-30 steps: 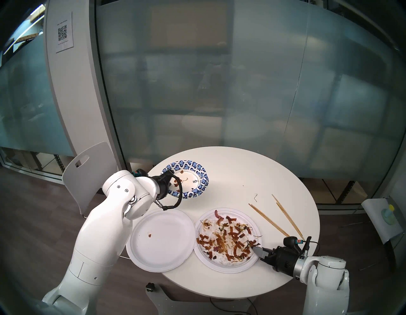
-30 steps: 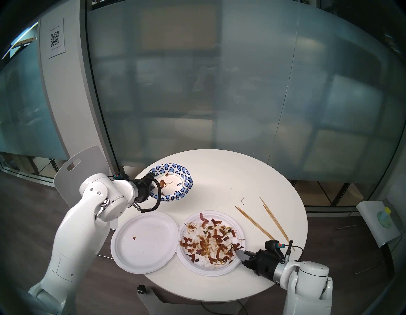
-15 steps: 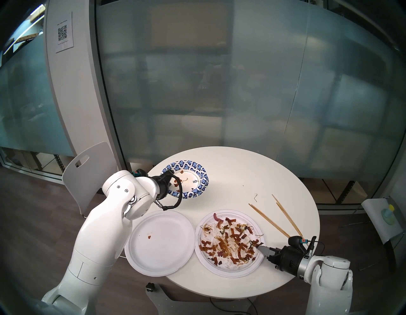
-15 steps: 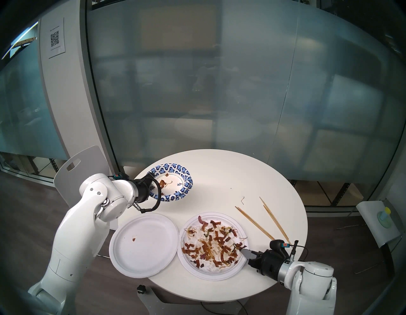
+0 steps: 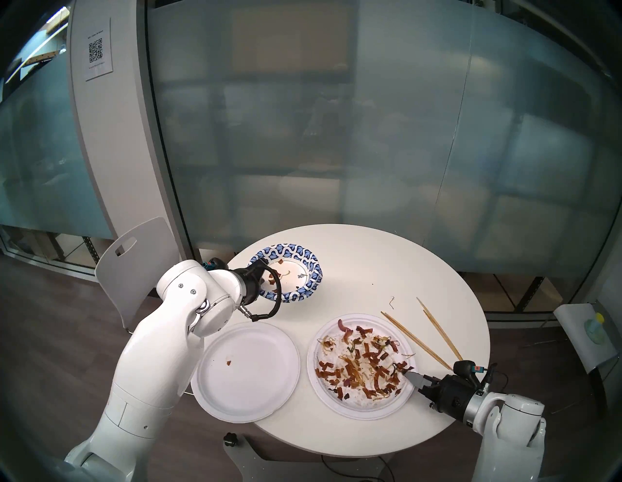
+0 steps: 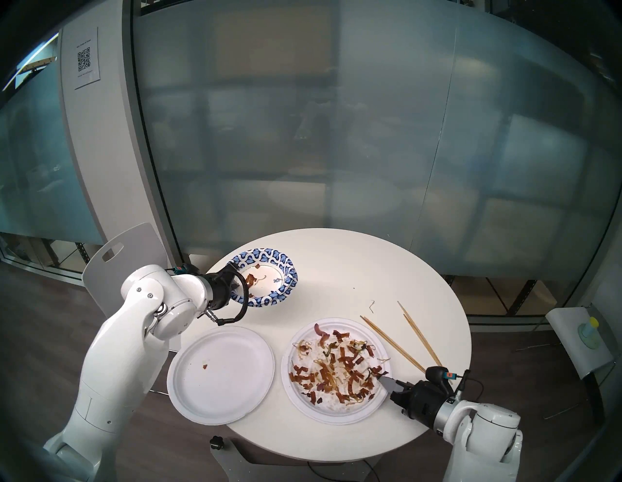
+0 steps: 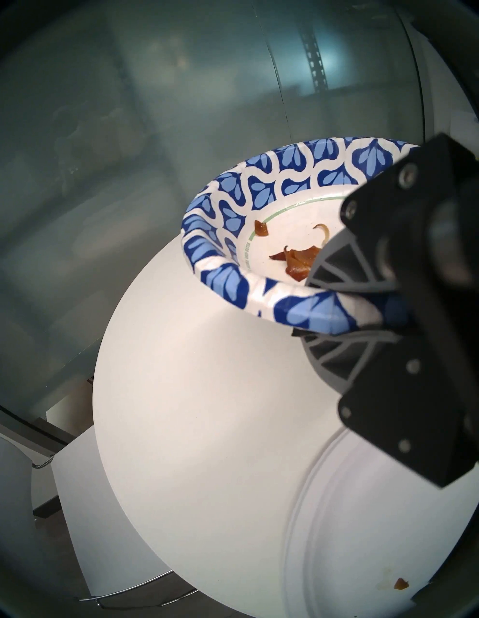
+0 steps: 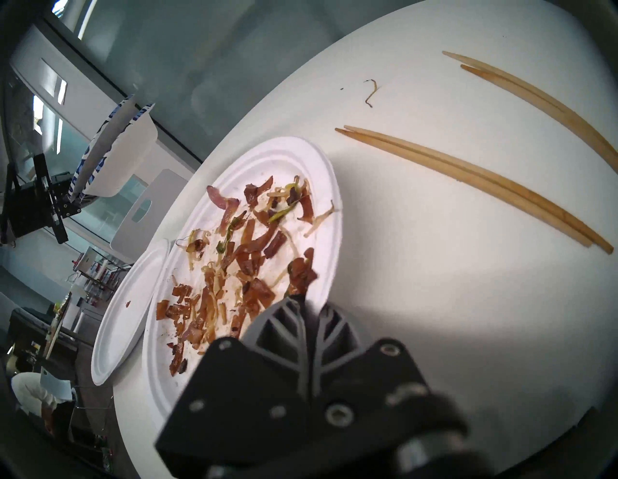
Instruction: Stack the plates into one stack
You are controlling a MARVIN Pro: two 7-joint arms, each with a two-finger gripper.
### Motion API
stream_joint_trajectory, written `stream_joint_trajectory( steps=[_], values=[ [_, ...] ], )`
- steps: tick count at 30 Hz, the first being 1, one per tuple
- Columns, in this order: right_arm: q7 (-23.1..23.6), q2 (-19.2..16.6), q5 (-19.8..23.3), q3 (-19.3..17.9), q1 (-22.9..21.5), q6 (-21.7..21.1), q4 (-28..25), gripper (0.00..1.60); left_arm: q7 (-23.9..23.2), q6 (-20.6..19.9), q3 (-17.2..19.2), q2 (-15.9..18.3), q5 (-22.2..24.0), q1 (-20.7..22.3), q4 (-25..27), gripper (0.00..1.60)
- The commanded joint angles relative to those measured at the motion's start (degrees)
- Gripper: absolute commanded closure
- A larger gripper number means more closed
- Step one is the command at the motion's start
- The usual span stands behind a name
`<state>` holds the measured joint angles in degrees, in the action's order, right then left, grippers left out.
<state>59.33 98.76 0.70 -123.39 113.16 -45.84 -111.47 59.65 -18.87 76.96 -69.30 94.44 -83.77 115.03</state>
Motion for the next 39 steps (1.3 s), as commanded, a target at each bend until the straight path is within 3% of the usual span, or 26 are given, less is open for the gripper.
stream_joint_trajectory(
  steps=[1,9,26,39],
  values=[
    [2.74,-0.83,3.61,-0.14,-2.56,-4.20,-1.78,1.60,0.33,0.26,0.39,-0.37,0.28,1.09,2.36,1.60],
    [-0.35,-1.99,10.33,0.30,-5.03,-8.80,-0.74,1.60,0.82,0.50,0.73,-0.01,0.51,0.67,2.52,1.60],
    [-5.05,-2.25,27.65,2.21,-5.59,-9.16,1.74,1.60,1.43,0.80,1.11,0.58,0.74,0.45,3.16,1.60],
    [-7.75,-3.43,30.17,9.12,-6.45,-9.16,5.19,1.60,1.72,2.35,3.41,0.97,1.09,0.81,4.61,1.60]
  ],
)
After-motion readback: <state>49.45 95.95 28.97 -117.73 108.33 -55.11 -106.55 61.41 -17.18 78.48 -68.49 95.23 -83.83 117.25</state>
